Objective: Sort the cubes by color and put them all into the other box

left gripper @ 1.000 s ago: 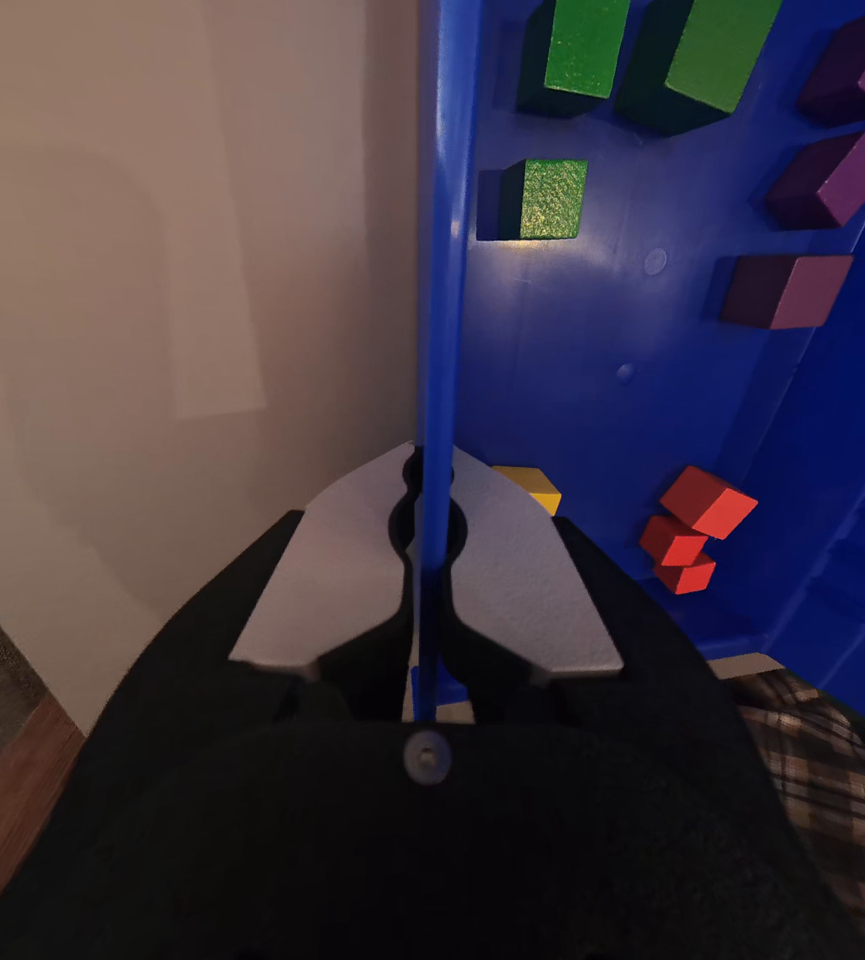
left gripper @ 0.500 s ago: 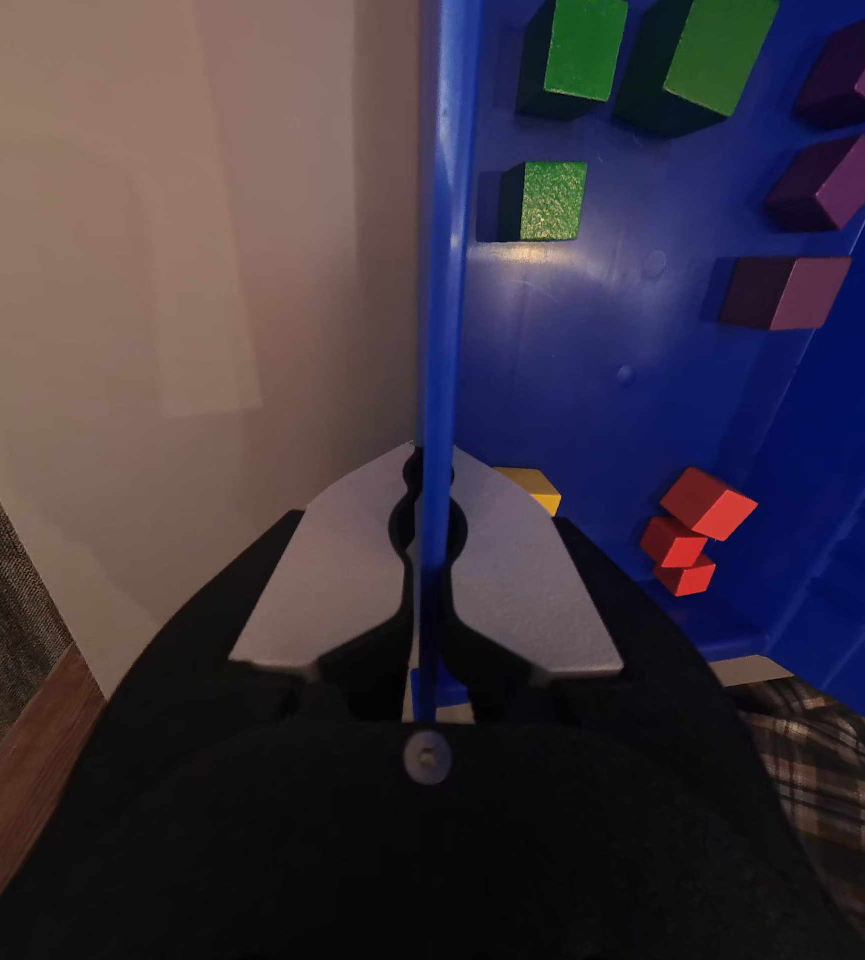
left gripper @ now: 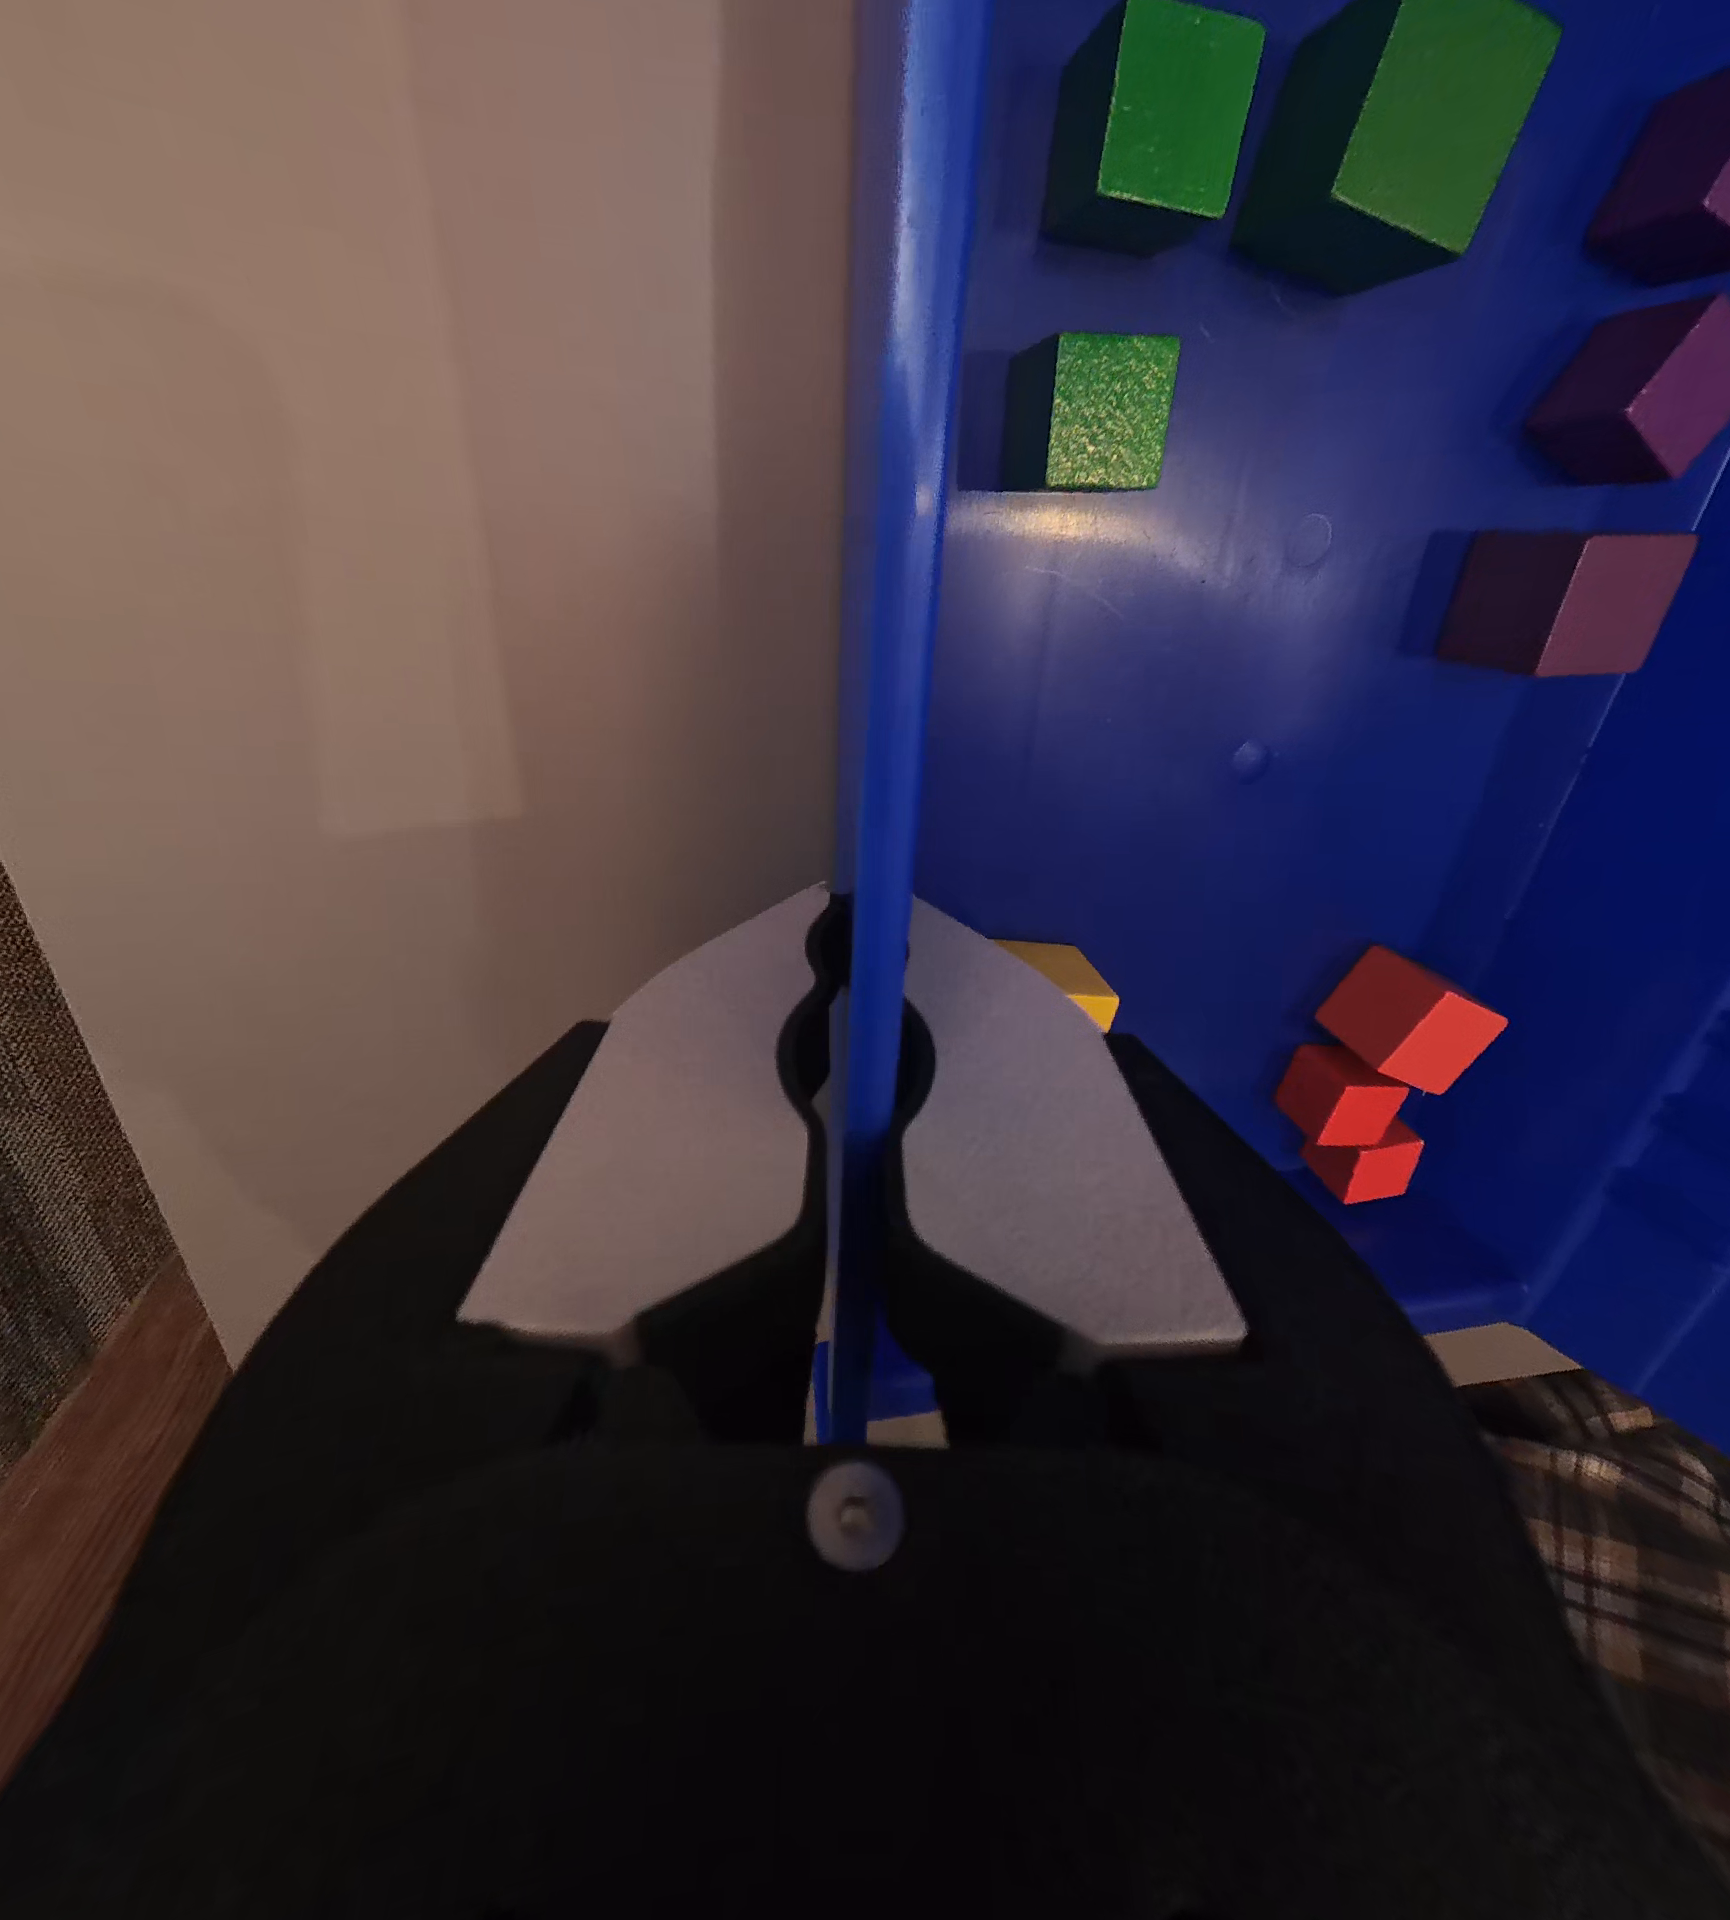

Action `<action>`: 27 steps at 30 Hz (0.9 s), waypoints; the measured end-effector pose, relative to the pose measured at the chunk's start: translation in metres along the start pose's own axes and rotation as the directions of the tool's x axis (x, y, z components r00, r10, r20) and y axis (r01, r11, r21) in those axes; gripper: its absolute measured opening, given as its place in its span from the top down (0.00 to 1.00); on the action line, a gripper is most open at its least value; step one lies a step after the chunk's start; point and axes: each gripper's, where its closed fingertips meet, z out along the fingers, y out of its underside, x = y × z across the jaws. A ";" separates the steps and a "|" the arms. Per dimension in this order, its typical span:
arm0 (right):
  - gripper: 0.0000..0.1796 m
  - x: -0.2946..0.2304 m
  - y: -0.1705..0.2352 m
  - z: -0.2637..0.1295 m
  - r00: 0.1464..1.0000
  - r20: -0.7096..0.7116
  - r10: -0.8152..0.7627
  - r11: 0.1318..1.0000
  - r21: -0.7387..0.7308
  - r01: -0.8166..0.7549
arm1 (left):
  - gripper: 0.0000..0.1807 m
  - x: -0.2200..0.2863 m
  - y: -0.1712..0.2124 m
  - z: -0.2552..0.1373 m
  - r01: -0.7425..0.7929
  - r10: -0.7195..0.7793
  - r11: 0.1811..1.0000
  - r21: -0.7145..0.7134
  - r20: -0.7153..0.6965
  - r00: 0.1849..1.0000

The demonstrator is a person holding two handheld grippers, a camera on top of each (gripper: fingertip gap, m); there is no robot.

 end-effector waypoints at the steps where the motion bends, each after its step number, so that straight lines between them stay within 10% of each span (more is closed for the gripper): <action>1: 0.64 0.000 0.000 0.000 1.000 0.000 0.000 1.000 0.000 0.000 | 0.98 0.000 0.000 0.000 0.000 0.000 1.000 0.000 0.000 1.000; 27: 0.64 0.001 0.001 0.000 1.000 -0.003 0.000 1.000 -0.001 0.000 | 0.97 -0.011 -0.004 -0.002 0.006 -0.006 1.000 0.012 0.001 1.000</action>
